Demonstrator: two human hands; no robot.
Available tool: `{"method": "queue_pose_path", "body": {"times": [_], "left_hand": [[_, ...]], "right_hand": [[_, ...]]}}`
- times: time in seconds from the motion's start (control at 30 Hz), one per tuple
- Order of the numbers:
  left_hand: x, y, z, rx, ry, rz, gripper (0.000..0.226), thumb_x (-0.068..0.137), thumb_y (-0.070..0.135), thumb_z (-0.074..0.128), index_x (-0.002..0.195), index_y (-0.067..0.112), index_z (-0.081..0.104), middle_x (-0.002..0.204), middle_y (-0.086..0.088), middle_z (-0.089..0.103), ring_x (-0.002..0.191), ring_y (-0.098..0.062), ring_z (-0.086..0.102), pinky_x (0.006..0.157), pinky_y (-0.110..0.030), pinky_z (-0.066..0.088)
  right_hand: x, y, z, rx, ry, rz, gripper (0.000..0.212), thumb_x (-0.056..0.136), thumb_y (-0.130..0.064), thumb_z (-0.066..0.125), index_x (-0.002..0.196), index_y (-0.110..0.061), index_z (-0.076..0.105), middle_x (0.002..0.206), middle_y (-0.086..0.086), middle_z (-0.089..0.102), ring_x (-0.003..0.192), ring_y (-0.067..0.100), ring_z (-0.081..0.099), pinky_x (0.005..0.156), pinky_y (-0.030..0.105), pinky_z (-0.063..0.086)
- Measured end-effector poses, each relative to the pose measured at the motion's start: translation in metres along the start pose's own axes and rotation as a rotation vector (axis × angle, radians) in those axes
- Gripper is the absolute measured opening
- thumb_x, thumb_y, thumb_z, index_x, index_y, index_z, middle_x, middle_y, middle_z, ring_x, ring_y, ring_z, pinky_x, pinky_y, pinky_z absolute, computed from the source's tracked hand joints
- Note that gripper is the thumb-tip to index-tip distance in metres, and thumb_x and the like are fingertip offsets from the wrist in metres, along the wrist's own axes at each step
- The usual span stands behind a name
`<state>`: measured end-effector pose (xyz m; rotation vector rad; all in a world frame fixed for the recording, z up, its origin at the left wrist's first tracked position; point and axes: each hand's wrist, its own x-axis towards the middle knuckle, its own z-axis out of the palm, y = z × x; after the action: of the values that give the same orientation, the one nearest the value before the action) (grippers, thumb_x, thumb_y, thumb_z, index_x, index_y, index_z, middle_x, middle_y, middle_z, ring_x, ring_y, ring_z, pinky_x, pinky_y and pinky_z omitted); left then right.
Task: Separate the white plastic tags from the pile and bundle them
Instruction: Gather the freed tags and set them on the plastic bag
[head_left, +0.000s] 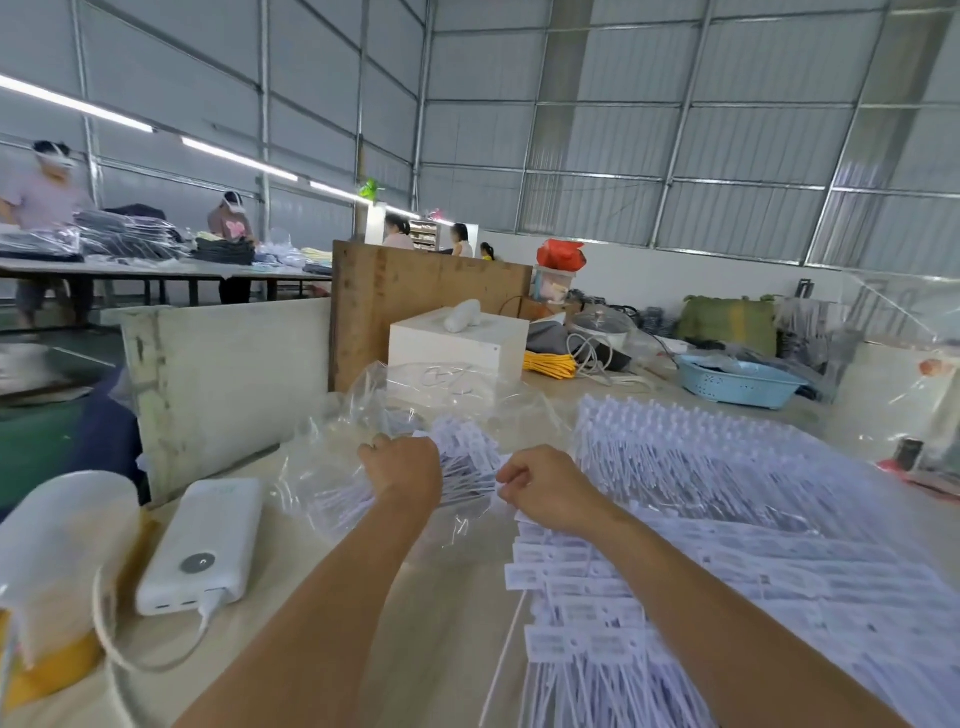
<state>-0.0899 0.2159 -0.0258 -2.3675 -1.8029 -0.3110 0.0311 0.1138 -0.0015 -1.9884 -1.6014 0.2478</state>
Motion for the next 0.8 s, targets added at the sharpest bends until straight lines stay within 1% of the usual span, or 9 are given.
{"method": "queue_pose_path", "body": {"times": [0.1, 0.2, 0.3, 0.4, 0.5, 0.6, 0.67, 0.73, 0.8], "left_hand": [[-0.011, 0.01, -0.03, 0.051, 0.065, 0.033, 0.027, 0.089, 0.019, 0.055, 0.115, 0.018, 0.06, 0.119, -0.004, 0.057, 0.115, -0.025, 0.048, 0.095, -0.037, 0.035], [-0.031, 0.028, -0.063, -0.09, 0.127, 0.229, 0.025, 0.09, 0.018, 0.054, 0.113, 0.012, 0.06, 0.118, -0.008, 0.056, 0.113, -0.027, 0.05, 0.093, -0.037, 0.039], [-0.064, 0.048, -0.085, -0.511, -0.04, 0.566, 0.022, 0.09, 0.017, 0.054, 0.092, 0.001, 0.069, 0.094, -0.014, 0.067, 0.087, -0.025, 0.06, 0.075, -0.032, 0.047], [-0.094, 0.064, -0.087, -0.612, -0.23, 0.796, 0.031, 0.091, 0.033, 0.06, 0.088, 0.004, 0.069, 0.084, -0.01, 0.065, 0.074, -0.017, 0.054, 0.066, -0.027, 0.041], [-0.102, 0.076, -0.082, -0.525, -0.212, 0.817, 0.033, 0.092, 0.036, 0.057, 0.115, 0.012, 0.061, 0.111, -0.006, 0.061, 0.096, -0.017, 0.055, 0.086, -0.029, 0.045], [-0.099, 0.081, -0.082, -0.3, -0.155, 0.825, 0.04, 0.096, 0.03, 0.051, 0.135, 0.021, 0.047, 0.132, -0.004, 0.044, 0.123, -0.023, 0.042, 0.103, -0.04, 0.035], [-0.095, 0.082, -0.084, -0.292, -0.235, 0.855, 0.03, 0.097, 0.027, 0.05, 0.125, 0.018, 0.056, 0.125, -0.001, 0.052, 0.112, -0.017, 0.049, 0.097, -0.031, 0.039], [-0.091, 0.08, -0.084, -0.304, -0.315, 0.877, 0.019, 0.096, 0.025, 0.049, 0.1, 0.013, 0.064, 0.102, -0.001, 0.061, 0.089, -0.012, 0.052, 0.079, -0.024, 0.041], [-0.085, 0.073, -0.087, -0.315, -0.317, 0.858, 0.025, 0.098, 0.021, 0.046, 0.076, 0.011, 0.053, 0.082, -0.006, 0.054, 0.071, -0.012, 0.047, 0.07, -0.027, 0.038]], "right_hand": [[-0.006, -0.005, -0.011, 0.009, 0.013, -0.03, 0.017, 0.089, -0.013, 0.062, 0.103, -0.006, 0.07, 0.104, 0.007, 0.068, 0.083, 0.013, 0.061, 0.071, 0.018, 0.043], [-0.02, -0.004, -0.033, 0.018, 0.038, -0.061, 0.017, 0.088, -0.016, 0.064, 0.101, -0.006, 0.071, 0.1, 0.006, 0.069, 0.083, 0.011, 0.058, 0.078, 0.022, 0.046], [-0.047, 0.01, -0.062, -0.058, 0.094, -0.067, 0.014, 0.086, -0.012, 0.064, 0.086, 0.0, 0.072, 0.084, 0.009, 0.069, 0.075, 0.013, 0.059, 0.071, 0.018, 0.047], [-0.087, 0.035, -0.088, -0.107, 0.149, -0.073, 0.008, 0.085, -0.006, 0.065, 0.083, -0.004, 0.073, 0.075, -0.002, 0.065, 0.069, 0.005, 0.056, 0.064, 0.012, 0.041], [-0.128, 0.064, -0.107, -0.1, 0.285, -0.075, 0.009, 0.087, -0.007, 0.064, 0.092, -0.007, 0.072, 0.084, -0.004, 0.065, 0.079, 0.01, 0.06, 0.073, 0.012, 0.044], [-0.162, 0.095, -0.118, -0.085, 0.361, 0.0, 0.011, 0.088, -0.008, 0.063, 0.096, -0.01, 0.071, 0.092, -0.003, 0.067, 0.086, 0.012, 0.061, 0.075, 0.008, 0.044], [-0.18, 0.113, -0.122, -0.108, 0.365, 0.035, 0.015, 0.089, -0.012, 0.063, 0.101, -0.01, 0.071, 0.097, -0.003, 0.067, 0.088, 0.009, 0.06, 0.074, 0.002, 0.04], [-0.195, 0.127, -0.121, -0.126, 0.366, 0.054, 0.018, 0.089, -0.016, 0.062, 0.103, -0.009, 0.07, 0.099, -0.001, 0.067, 0.088, 0.009, 0.059, 0.074, 0.004, 0.038], [-0.207, 0.135, -0.116, -0.125, 0.402, 0.063, 0.019, 0.091, -0.02, 0.062, 0.105, -0.009, 0.07, 0.092, -0.003, 0.064, 0.081, 0.008, 0.057, 0.07, 0.005, 0.038]]}}
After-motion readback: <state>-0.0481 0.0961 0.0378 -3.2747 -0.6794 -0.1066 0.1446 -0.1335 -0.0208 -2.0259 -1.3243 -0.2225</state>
